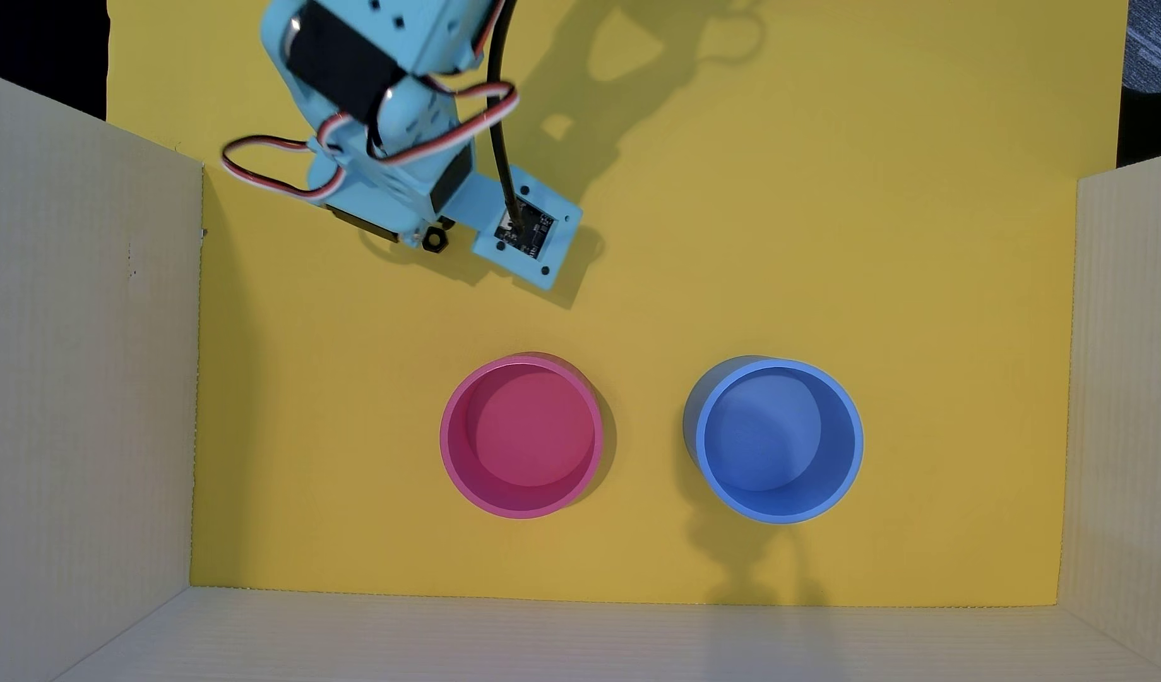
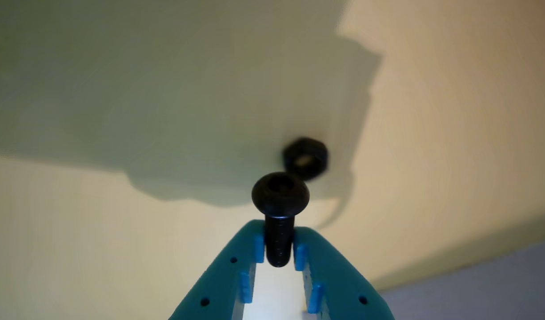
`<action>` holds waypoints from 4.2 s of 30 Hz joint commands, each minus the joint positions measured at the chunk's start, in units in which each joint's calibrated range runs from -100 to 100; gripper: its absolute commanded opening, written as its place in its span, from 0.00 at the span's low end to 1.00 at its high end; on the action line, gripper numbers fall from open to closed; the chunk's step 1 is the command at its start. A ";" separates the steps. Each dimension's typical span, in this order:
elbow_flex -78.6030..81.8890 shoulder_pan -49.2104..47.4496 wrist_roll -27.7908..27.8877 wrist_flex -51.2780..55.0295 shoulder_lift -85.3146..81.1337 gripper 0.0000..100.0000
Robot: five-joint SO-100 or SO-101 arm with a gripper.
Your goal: Pick up the bolt and place it in the pink box
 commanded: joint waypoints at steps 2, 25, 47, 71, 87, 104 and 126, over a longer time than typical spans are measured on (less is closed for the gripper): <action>-2.20 -0.24 -0.11 0.26 -5.90 0.01; -17.22 -14.52 -4.91 0.00 -8.60 0.01; -48.70 -18.64 -7.56 6.70 12.11 0.01; -49.78 -18.27 -7.51 11.59 13.71 0.13; -35.58 -18.64 -7.51 17.68 -3.97 0.02; 36.69 -21.44 -7.61 -15.44 -66.00 0.01; 70.43 -31.74 -14.49 -5.49 -100.26 0.01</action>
